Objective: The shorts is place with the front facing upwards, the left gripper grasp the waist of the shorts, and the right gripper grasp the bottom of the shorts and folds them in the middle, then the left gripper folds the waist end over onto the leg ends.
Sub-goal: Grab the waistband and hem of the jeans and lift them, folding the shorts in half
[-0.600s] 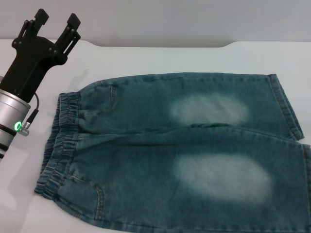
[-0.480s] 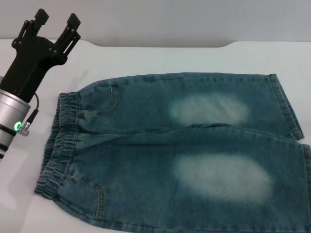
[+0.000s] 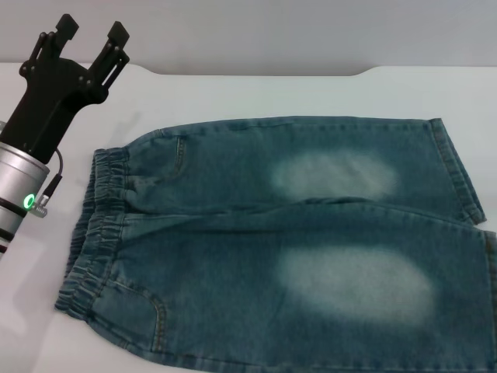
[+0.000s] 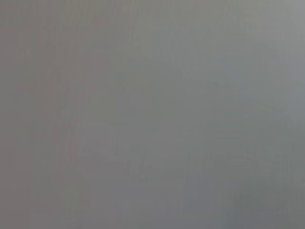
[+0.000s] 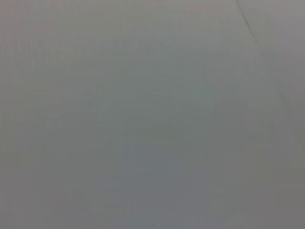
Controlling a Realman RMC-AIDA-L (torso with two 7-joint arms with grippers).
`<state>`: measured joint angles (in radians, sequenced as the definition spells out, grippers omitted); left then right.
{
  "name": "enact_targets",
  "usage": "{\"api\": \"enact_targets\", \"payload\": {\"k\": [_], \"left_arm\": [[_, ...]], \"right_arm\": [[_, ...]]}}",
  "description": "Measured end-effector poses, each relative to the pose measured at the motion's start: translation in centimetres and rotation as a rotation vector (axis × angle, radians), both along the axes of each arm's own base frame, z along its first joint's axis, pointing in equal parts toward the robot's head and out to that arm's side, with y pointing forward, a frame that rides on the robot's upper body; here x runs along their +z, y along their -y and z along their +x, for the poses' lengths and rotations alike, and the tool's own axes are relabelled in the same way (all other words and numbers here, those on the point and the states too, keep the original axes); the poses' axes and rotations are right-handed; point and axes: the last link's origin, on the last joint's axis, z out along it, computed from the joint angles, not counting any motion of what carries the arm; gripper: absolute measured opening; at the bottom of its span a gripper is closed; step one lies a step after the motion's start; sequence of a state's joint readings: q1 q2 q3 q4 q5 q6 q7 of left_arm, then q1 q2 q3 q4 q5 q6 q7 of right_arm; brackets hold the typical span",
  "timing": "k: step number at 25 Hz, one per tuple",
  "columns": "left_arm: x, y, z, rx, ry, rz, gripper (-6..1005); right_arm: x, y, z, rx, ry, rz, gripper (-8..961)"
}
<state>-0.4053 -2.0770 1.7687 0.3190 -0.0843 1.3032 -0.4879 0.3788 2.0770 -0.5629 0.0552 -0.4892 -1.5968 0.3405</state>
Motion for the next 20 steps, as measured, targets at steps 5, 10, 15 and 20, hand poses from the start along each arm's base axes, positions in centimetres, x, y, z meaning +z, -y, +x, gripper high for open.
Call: {"api": "enact_targets", "payload": {"k": [5, 10, 15, 20], "left_arm": [[0.0, 0.0, 0.0, 0.000, 0.000, 0.000, 813], [0.3, -0.2, 0.2, -0.006, 0.049, -0.023, 813], [1.1, -1.0, 1.3, -0.053, 0.156, -0.081, 812], [3.4, -2.3, 3.9, -0.188, 0.269, -0.202, 812]], "right_arm": [[0.0, 0.0, 0.0, -0.001, 0.001, 0.001, 526], [0.1, -0.2, -0.3, 0.036, -0.004, -0.013, 525], [1.4, -0.6, -1.4, 0.235, -0.069, -0.113, 525], [4.3, -0.3, -3.4, 0.493, -0.122, -0.270, 525]]}}
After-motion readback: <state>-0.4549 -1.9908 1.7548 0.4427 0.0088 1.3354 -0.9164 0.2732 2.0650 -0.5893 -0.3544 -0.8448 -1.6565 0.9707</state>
